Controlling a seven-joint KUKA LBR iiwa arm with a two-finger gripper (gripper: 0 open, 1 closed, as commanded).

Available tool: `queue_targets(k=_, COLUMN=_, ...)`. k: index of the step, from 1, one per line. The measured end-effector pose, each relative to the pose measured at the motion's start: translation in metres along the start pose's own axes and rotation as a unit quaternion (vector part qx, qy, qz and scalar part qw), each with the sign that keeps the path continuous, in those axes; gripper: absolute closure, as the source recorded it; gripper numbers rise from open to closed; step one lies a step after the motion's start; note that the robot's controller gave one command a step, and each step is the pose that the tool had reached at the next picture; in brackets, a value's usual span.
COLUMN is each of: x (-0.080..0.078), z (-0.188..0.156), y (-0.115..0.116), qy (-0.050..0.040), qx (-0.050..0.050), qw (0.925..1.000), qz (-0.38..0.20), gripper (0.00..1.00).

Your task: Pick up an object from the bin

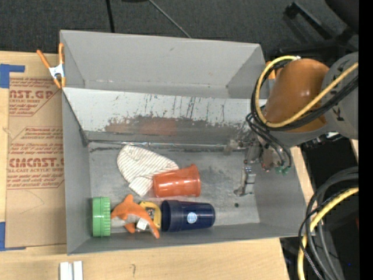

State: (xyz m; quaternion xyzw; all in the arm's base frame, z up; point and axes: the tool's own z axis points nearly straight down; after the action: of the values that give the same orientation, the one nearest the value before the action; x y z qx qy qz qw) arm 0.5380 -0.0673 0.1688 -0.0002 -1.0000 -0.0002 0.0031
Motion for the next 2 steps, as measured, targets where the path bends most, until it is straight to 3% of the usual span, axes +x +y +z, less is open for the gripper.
queue_targets(k=1, x=-0.002, z=-0.004, y=0.000, qy=-0.0038, qx=0.000, qw=1.0000, qz=0.000, gripper=0.00)
queue_targets(k=2, x=0.003, z=0.024, y=0.047, qy=-0.0053, qx=0.001, qw=0.9999, qz=-0.011, gripper=0.00)
